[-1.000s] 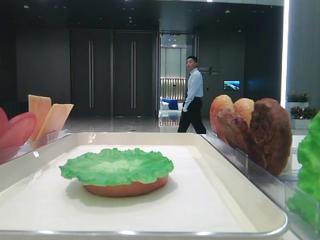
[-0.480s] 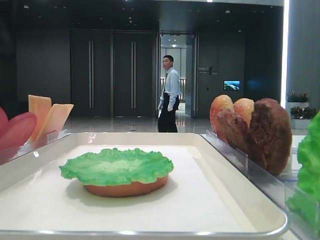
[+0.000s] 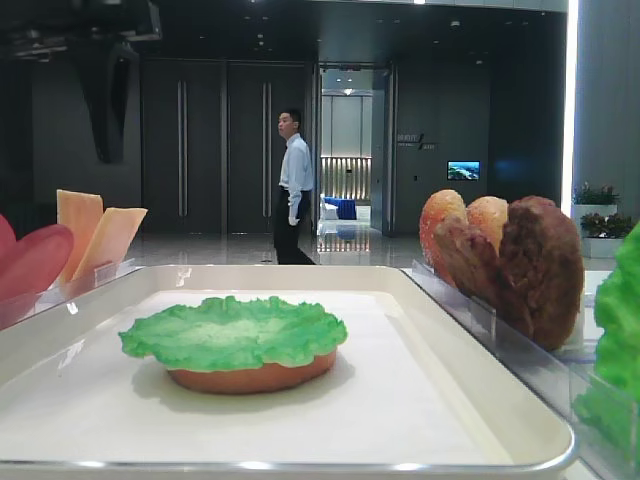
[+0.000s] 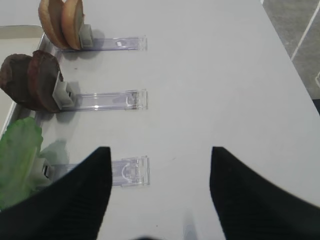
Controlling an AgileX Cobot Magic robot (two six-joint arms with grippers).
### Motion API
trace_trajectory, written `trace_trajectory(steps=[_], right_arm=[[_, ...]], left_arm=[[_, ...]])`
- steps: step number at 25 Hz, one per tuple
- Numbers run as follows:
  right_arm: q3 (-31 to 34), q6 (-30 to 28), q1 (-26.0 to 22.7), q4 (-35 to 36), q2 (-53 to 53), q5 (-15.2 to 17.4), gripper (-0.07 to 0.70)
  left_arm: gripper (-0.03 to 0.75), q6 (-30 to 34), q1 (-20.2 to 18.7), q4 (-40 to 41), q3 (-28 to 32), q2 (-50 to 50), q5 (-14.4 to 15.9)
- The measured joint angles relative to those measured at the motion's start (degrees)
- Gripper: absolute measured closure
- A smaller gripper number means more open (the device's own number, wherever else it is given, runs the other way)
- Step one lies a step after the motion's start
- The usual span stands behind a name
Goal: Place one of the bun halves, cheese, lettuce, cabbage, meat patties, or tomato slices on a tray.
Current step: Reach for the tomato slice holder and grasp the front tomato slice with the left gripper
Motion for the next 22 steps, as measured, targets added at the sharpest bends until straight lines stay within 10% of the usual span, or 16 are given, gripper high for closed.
trace_trajectory(steps=[17,22], right_arm=[[0.0,0.0,0.0,0.0,0.0,0.0,0.219],[0.0,0.0,0.0,0.0,0.0,0.0,0.219]], left_arm=[[0.225,-1.6,-0.3,2.5,-0.4,10.7,-0.3],[0.515,-1.6,-0.3,4.4,-0.5,11.6,1.2]])
